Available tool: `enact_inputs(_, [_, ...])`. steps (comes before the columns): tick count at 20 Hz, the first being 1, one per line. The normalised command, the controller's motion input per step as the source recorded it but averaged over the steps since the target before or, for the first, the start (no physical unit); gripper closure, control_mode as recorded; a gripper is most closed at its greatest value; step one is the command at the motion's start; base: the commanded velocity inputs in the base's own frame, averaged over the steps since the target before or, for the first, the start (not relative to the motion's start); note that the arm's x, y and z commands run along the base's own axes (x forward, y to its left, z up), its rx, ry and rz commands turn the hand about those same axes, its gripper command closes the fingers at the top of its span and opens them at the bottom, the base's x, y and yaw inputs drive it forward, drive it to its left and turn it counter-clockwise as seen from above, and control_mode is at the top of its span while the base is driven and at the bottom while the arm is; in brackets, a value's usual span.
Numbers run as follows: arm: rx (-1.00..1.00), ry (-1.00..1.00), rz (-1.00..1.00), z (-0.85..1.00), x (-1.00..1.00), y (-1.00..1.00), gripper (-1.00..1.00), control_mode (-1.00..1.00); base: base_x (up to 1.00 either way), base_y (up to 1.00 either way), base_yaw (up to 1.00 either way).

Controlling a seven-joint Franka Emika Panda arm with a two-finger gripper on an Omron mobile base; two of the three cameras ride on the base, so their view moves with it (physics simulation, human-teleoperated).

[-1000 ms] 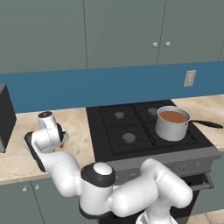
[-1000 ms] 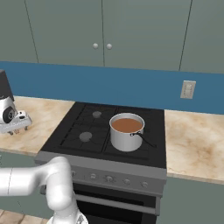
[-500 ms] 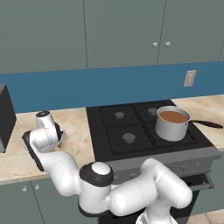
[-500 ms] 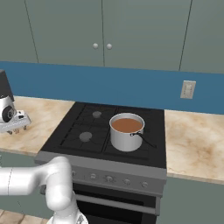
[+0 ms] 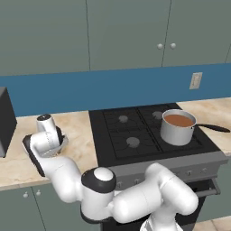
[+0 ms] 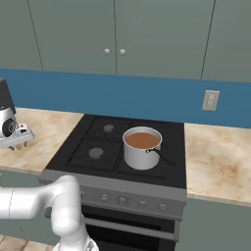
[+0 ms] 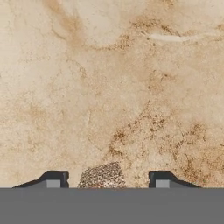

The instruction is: Pick up the sugar cube(s) and place them in the saucepan with hot chocolate.

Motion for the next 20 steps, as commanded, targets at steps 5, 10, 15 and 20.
enact_inputs(5, [0.00,0.00,-0.01,0.00,-0.07,-0.01,1.00,-1.00,0.00,0.00,0.00])
enact_inputs(10, [0.00,-0.04,-0.13,0.06,-0.30,-0.31,1.00,-1.00,0.00,0.00,0.00])
enact_inputs(15, [0.00,-0.26,-0.27,0.52,-0.31,-0.84,1.00,-1.00,0.00,0.00,0.00])
enact_inputs(20, [0.00,-0.29,-0.31,0.55,-0.32,-1.00,1.00,-1.00,0.00,0.00,0.00])
